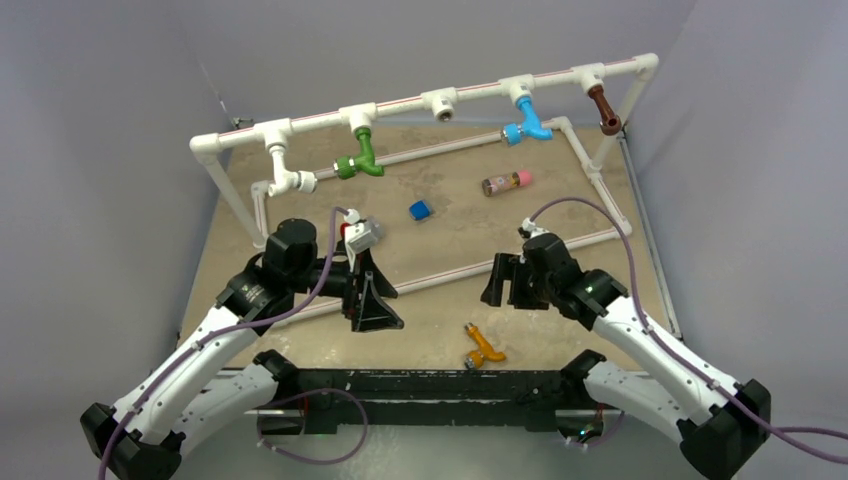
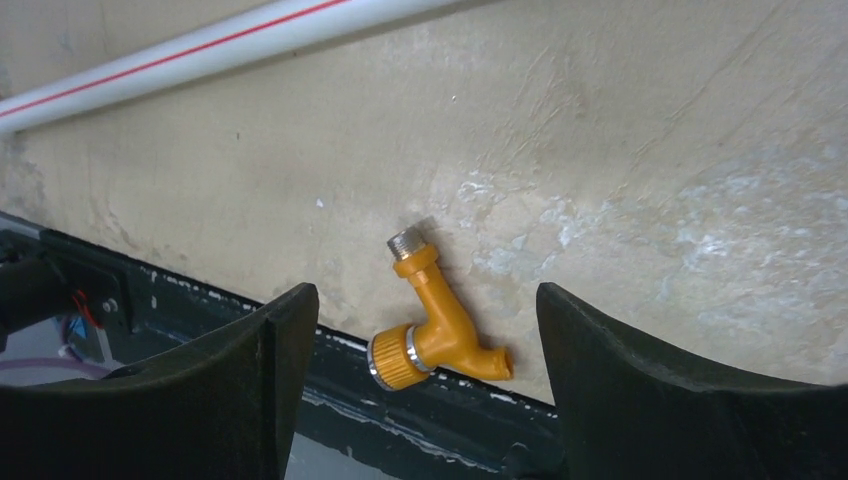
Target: Install the water faucets
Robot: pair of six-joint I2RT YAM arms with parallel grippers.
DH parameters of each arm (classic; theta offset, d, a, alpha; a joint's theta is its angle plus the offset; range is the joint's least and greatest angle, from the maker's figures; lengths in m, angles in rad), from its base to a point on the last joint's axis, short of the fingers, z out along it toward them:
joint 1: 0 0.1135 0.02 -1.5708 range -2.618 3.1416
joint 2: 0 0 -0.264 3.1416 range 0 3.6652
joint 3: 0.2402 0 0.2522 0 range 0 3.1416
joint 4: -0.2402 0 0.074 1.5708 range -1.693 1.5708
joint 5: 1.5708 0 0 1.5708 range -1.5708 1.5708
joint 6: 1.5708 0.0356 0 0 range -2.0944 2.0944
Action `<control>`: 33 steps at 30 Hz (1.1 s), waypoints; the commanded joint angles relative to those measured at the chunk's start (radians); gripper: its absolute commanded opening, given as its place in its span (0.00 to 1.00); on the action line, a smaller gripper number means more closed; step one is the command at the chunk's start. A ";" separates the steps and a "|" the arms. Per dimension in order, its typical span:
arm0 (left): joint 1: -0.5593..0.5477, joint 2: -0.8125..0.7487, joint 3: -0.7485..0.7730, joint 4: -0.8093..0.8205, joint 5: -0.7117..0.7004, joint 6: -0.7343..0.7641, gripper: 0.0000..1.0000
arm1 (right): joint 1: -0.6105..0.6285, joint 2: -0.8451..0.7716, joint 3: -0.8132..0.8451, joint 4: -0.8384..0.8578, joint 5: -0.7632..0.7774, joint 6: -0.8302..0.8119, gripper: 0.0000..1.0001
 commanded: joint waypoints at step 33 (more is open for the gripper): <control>-0.004 -0.022 -0.013 0.004 -0.067 0.018 0.89 | 0.504 0.435 -0.013 0.054 0.325 0.311 0.49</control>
